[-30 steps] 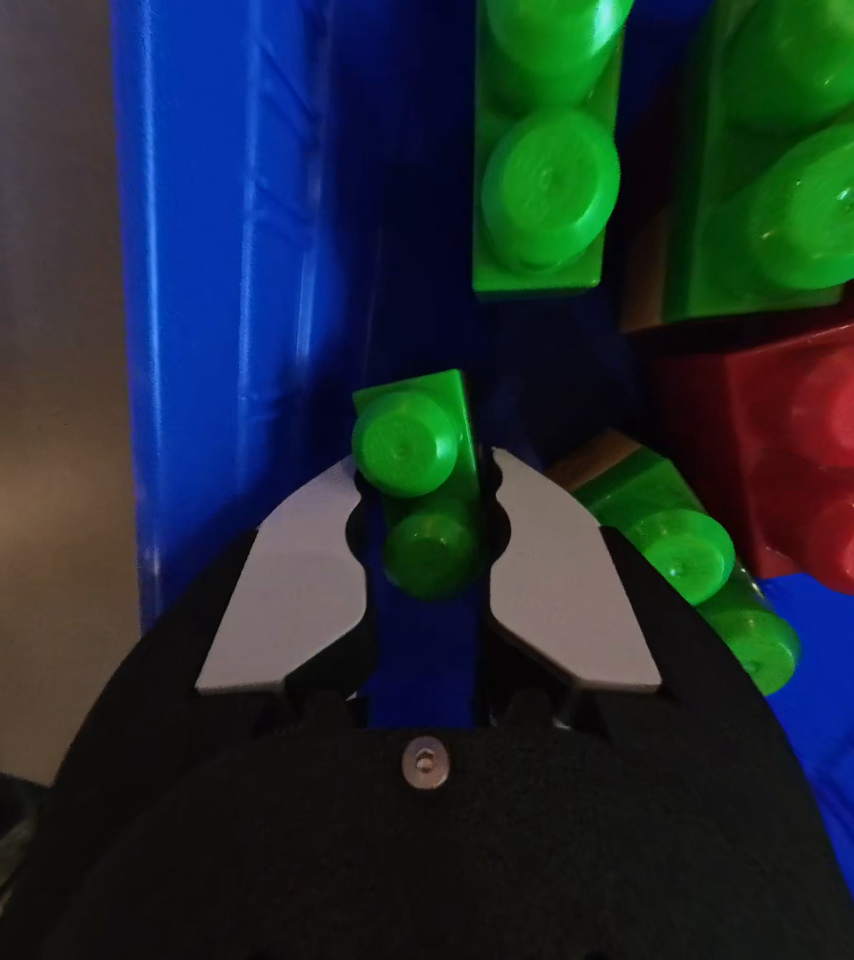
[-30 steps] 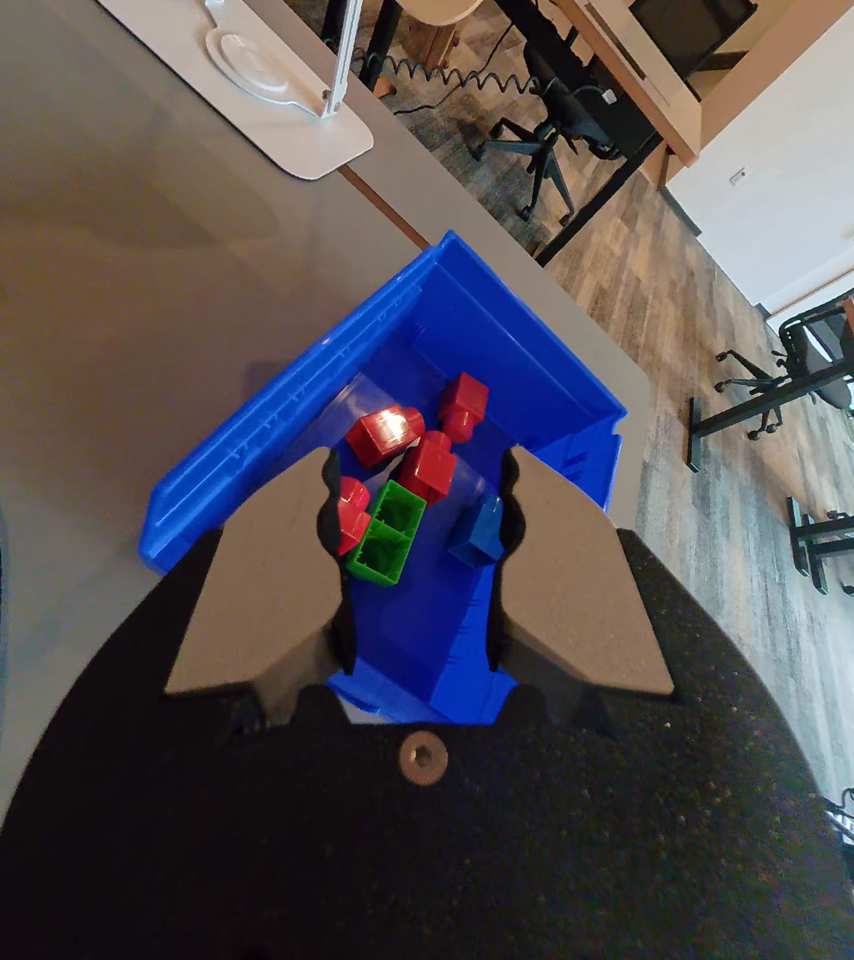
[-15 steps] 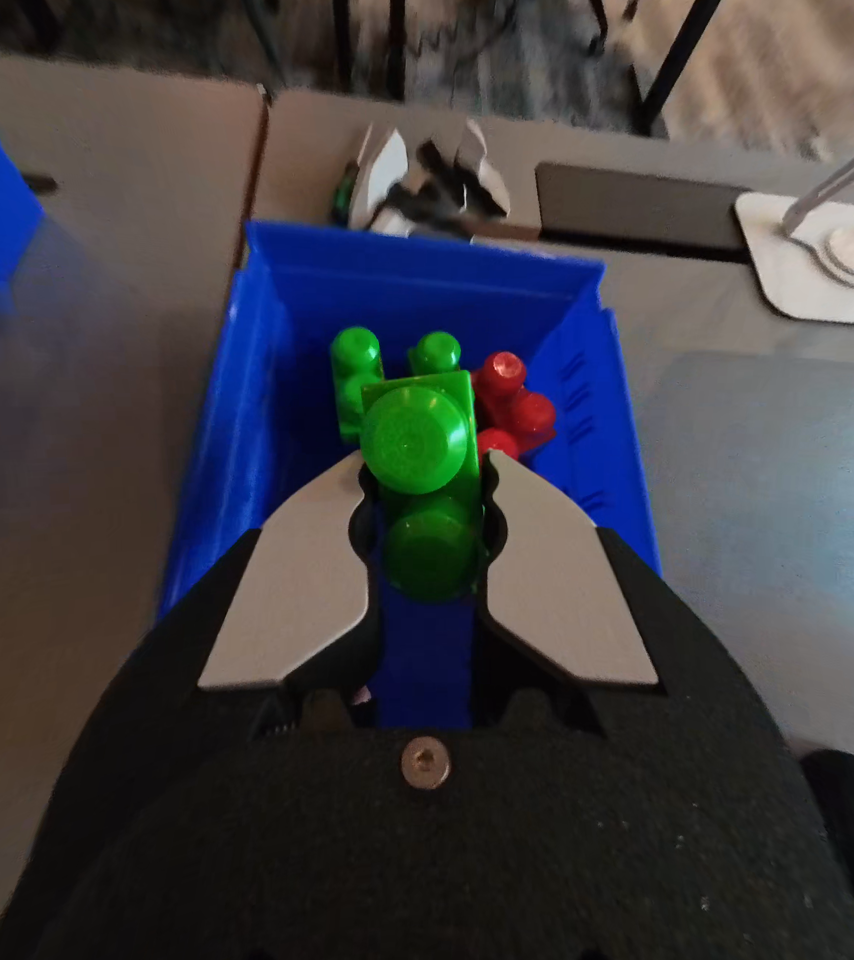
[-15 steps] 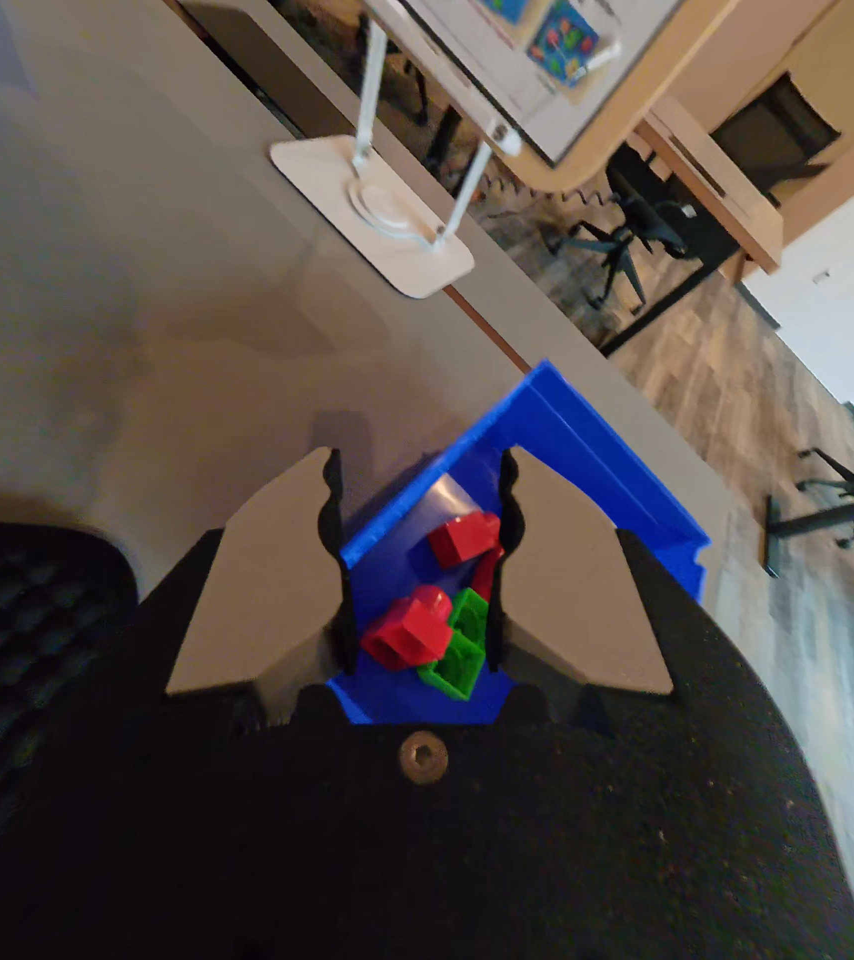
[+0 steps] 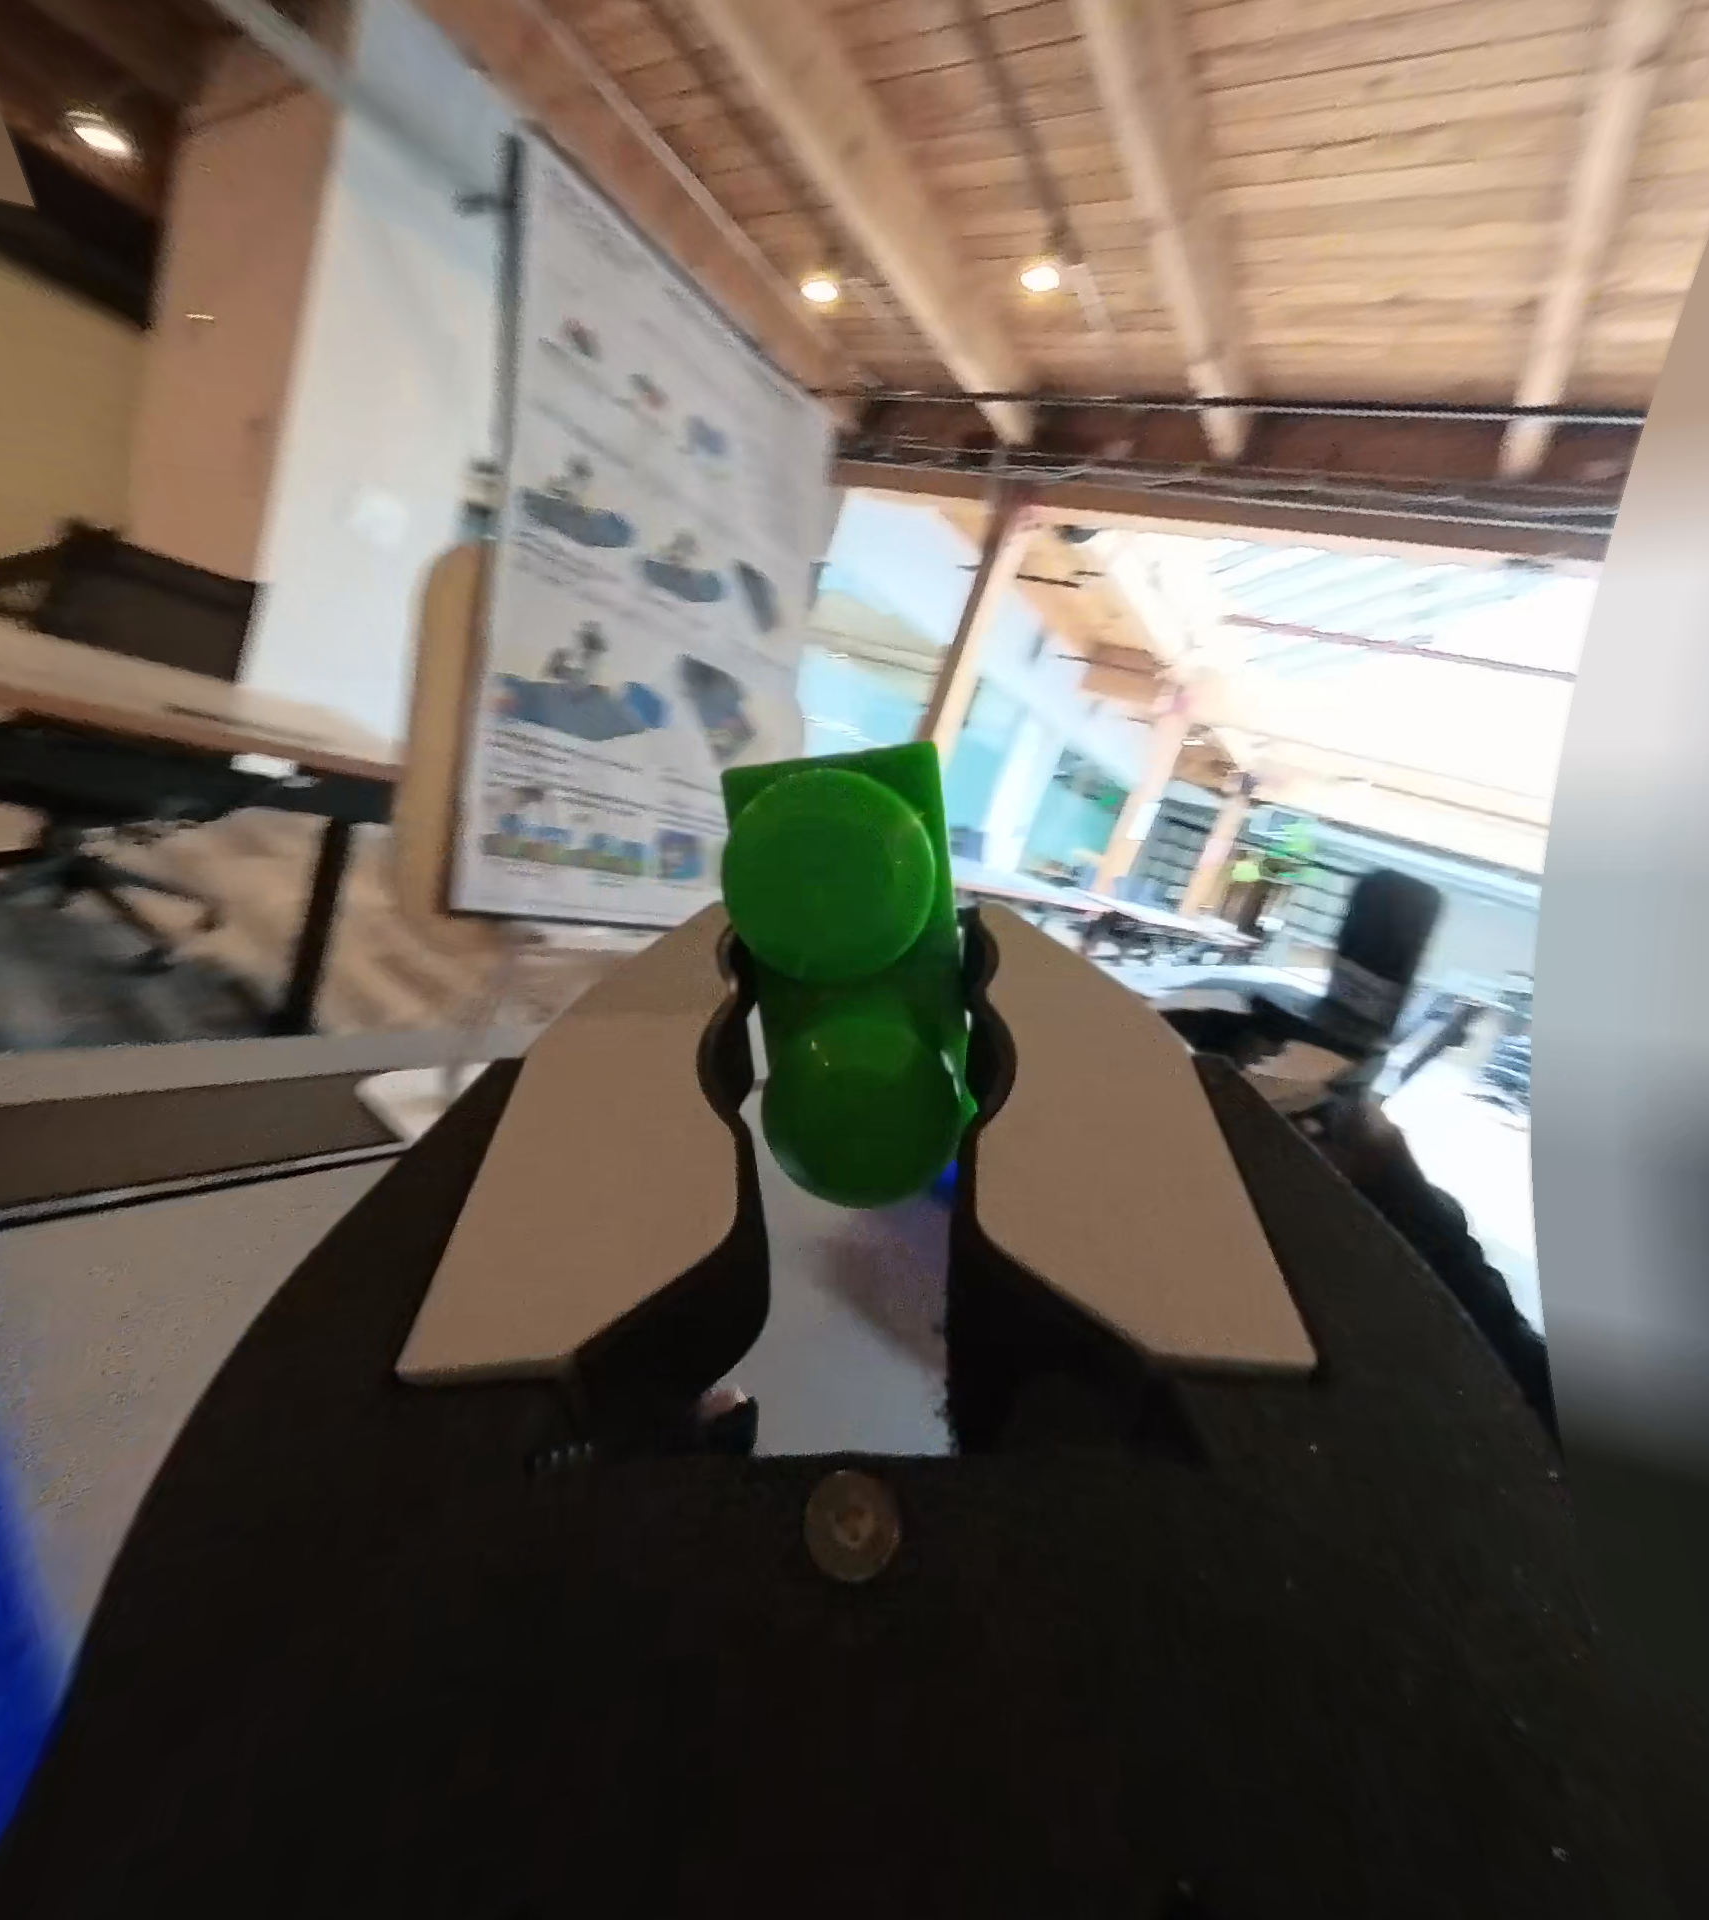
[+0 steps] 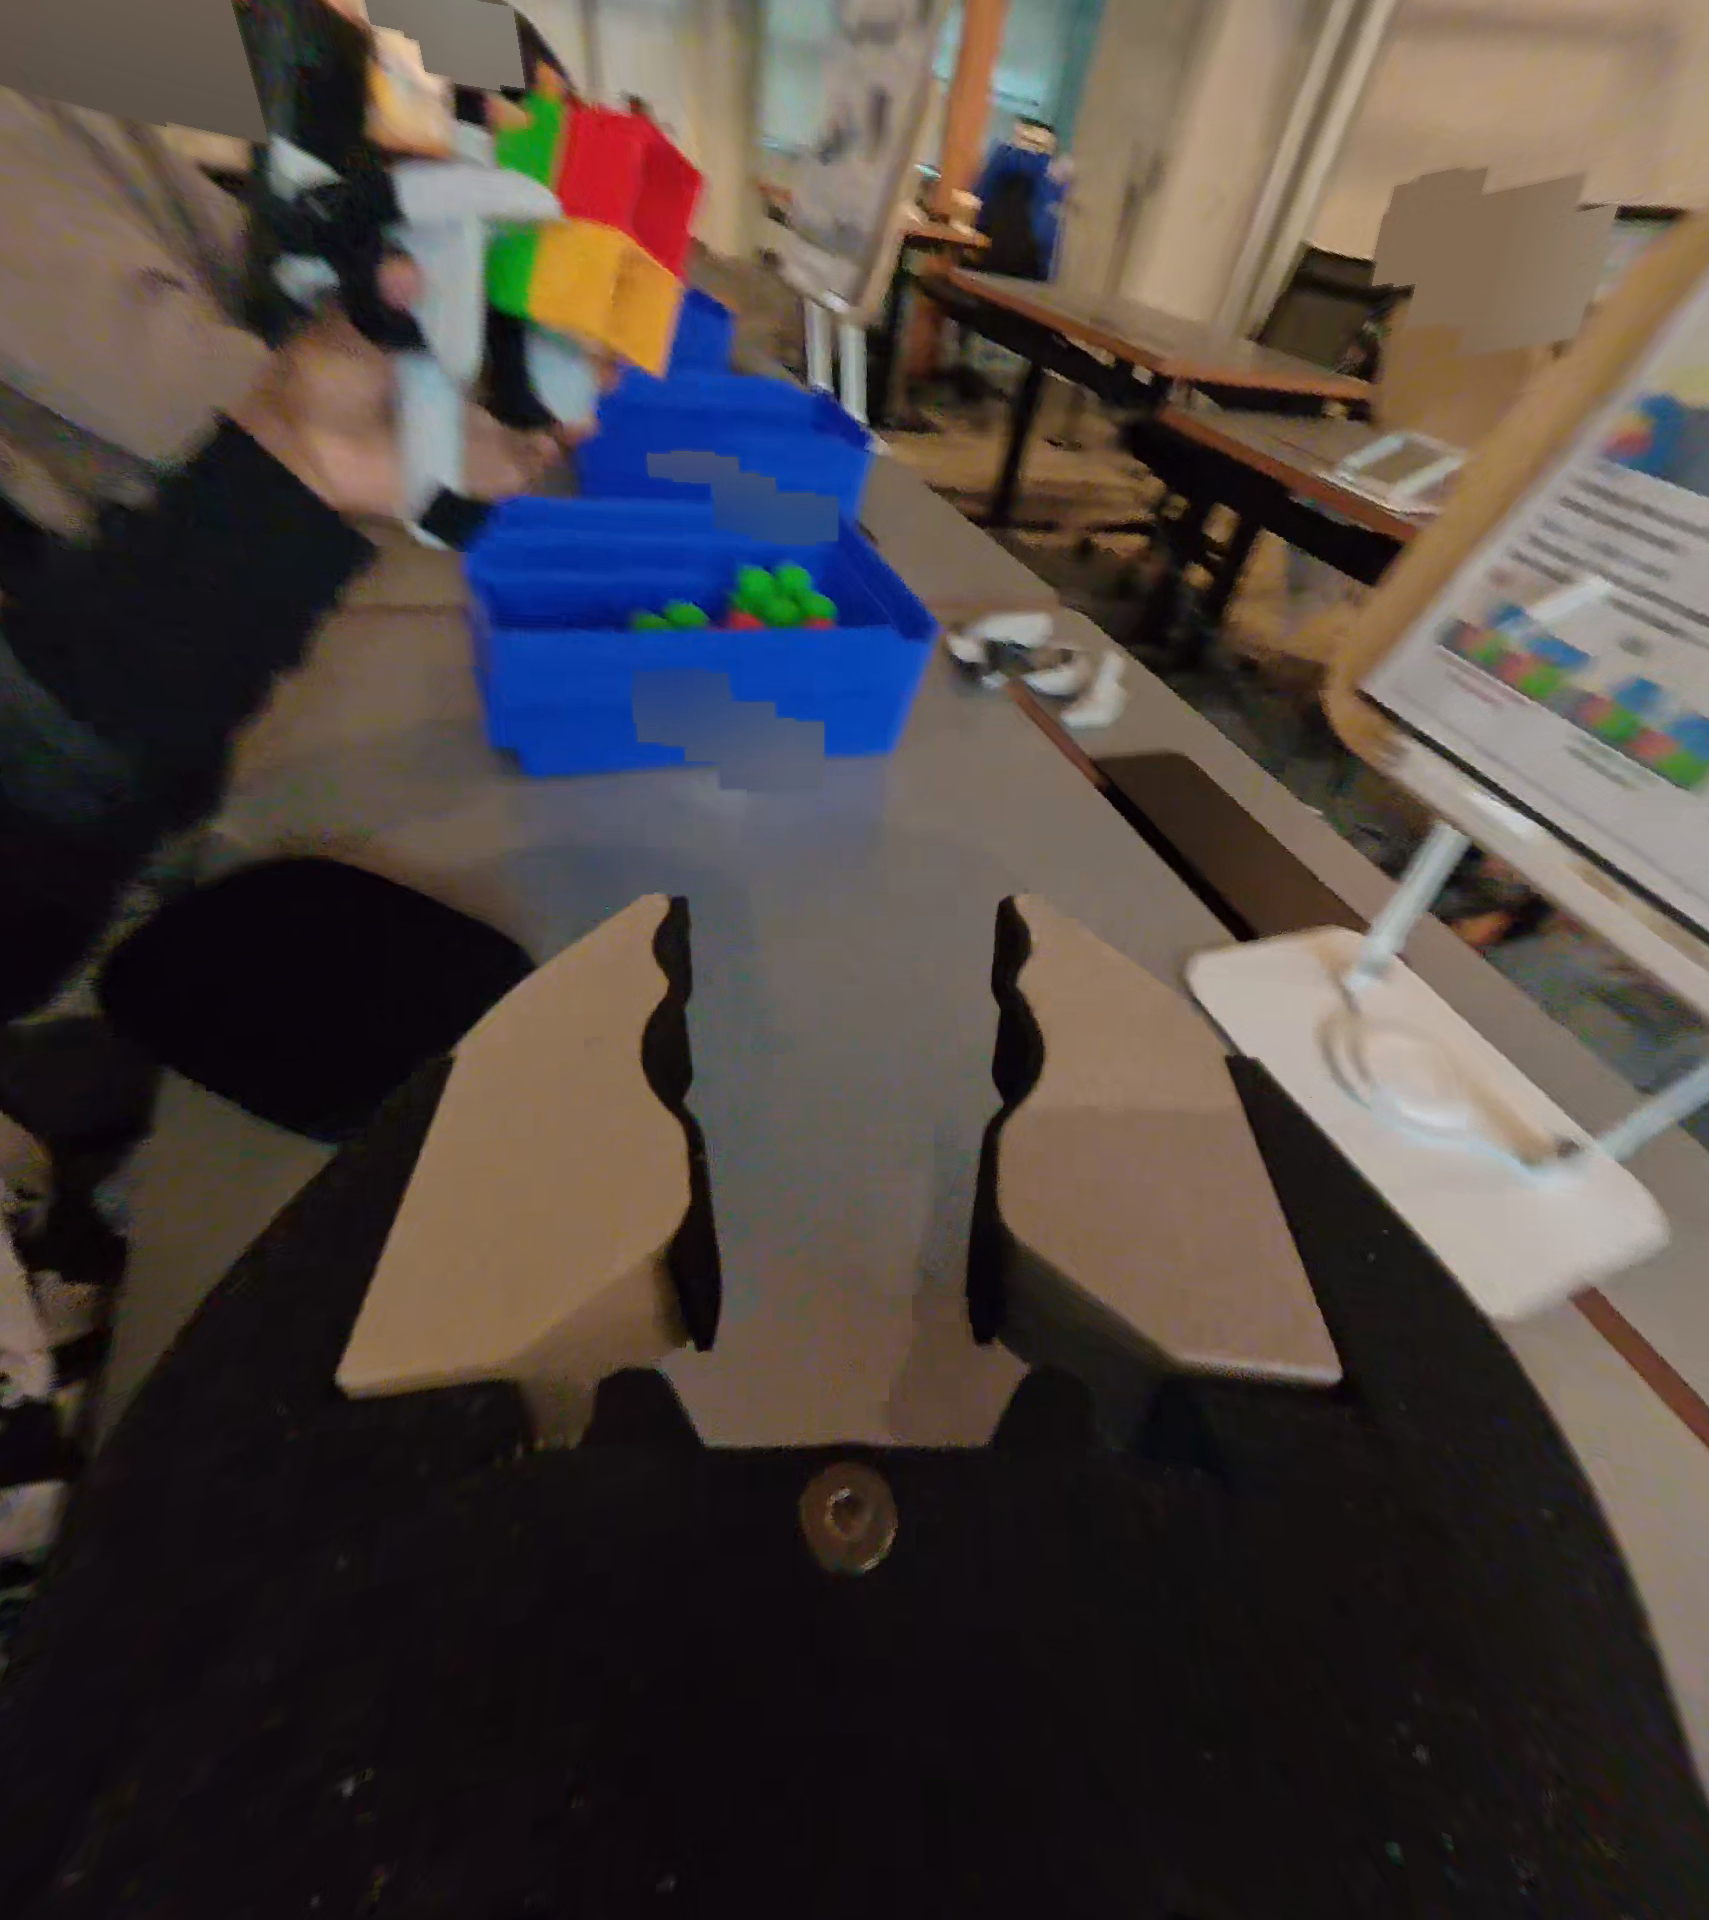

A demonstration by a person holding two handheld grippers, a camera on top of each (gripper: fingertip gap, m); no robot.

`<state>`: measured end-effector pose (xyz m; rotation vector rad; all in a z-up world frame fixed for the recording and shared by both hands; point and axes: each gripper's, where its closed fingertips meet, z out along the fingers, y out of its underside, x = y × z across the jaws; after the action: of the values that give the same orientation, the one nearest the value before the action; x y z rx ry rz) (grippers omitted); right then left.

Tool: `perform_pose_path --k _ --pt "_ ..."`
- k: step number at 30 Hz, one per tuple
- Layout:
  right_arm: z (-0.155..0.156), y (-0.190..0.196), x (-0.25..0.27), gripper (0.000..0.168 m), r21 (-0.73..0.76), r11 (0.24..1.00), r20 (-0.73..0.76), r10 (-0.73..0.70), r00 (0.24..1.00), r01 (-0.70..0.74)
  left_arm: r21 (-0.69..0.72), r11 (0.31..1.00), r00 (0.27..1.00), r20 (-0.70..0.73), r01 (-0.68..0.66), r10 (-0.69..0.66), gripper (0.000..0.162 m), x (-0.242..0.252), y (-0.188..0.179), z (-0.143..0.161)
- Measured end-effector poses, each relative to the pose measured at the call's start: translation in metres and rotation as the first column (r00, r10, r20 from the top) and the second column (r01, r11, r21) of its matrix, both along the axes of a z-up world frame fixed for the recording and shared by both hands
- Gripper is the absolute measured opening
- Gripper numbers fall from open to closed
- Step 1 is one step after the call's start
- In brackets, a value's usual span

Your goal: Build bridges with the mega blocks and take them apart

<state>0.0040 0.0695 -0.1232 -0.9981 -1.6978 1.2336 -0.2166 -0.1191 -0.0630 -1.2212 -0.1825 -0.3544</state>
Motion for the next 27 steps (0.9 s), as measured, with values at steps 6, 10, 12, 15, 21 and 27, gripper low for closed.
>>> perform_pose_path --k 6,10,12,15,21,27 --pt "0.011 -0.057 -0.030 0.060 -0.105 0.979 0.016 0.180 0.983 -0.178 0.074 0.957 0.958 -0.082 0.281 -0.275 0.038 0.081 0.040 -0.008" --pt "0.020 -0.079 -0.046 0.063 -0.178 0.958 -0.010 0.227 0.974 -0.226 0.067 0.914 0.910 -0.146 0.401 -0.389 0.038 0.125 0.061 -0.013" --pt "0.023 -0.086 -0.052 0.063 -0.233 0.941 -0.014 0.250 0.968 -0.246 0.062 0.895 0.888 -0.178 0.441 -0.425 0.038 0.141 0.067 -0.015" --pt "0.029 -0.095 -0.055 0.059 -0.305 0.908 -0.031 0.292 0.956 -0.287 0.052 0.868 0.858 -0.190 0.494 -0.477 0.038 0.155 0.073 -0.018" --pt "0.027 -0.105 -0.057 0.056 -0.324 0.892 -0.038 0.320 0.947 -0.314 0.056 0.857 0.849 -0.189 0.512 -0.494 0.038 0.161 0.078 -0.021" --pt "0.028 -0.112 -0.058 0.036 -0.310 0.884 -0.051 0.351 0.935 -0.349 0.048 0.855 0.844 -0.198 0.516 -0.498 0.038 0.164 0.080 -0.023"
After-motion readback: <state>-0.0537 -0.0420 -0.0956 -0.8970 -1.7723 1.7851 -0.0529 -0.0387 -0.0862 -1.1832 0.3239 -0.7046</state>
